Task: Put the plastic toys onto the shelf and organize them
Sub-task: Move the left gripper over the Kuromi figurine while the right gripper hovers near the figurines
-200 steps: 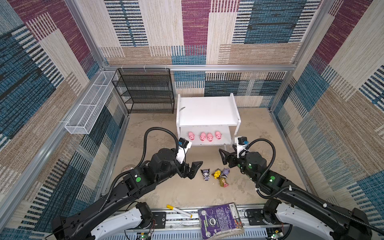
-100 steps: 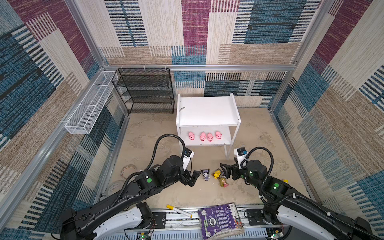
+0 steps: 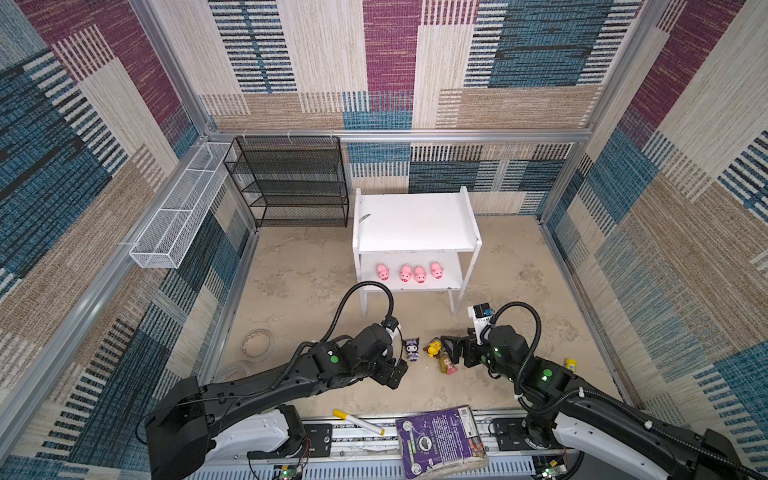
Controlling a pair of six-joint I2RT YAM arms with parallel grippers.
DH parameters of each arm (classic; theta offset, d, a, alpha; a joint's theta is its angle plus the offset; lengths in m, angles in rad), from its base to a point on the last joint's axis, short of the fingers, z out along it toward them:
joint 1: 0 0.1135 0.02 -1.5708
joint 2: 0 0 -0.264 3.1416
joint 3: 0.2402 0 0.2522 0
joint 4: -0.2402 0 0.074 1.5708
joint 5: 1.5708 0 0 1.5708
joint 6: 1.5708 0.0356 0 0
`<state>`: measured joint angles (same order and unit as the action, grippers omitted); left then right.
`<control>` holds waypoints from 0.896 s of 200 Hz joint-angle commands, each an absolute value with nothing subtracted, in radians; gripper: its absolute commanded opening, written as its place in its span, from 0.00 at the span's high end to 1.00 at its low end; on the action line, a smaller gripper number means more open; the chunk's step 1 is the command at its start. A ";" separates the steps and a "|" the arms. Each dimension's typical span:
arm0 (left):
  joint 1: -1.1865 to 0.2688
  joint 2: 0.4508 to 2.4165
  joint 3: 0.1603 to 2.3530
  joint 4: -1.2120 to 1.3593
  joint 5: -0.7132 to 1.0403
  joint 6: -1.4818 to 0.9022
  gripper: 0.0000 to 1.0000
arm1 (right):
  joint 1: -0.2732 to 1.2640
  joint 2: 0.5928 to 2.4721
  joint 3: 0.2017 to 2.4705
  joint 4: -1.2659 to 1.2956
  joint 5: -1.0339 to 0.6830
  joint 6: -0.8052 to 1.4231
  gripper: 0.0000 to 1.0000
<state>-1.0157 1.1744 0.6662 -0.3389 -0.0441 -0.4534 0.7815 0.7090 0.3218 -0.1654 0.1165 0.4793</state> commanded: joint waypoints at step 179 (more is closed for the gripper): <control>-1.081 1.689 1.018 -0.508 -0.166 -0.717 0.19 | 0.787 0.571 0.302 -0.215 0.134 0.570 0.02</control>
<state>-1.0805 1.6722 1.0042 -0.4744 -0.1291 -0.6849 0.7853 0.5800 0.3065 -0.2321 0.1394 0.5739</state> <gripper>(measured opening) 0.822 0.983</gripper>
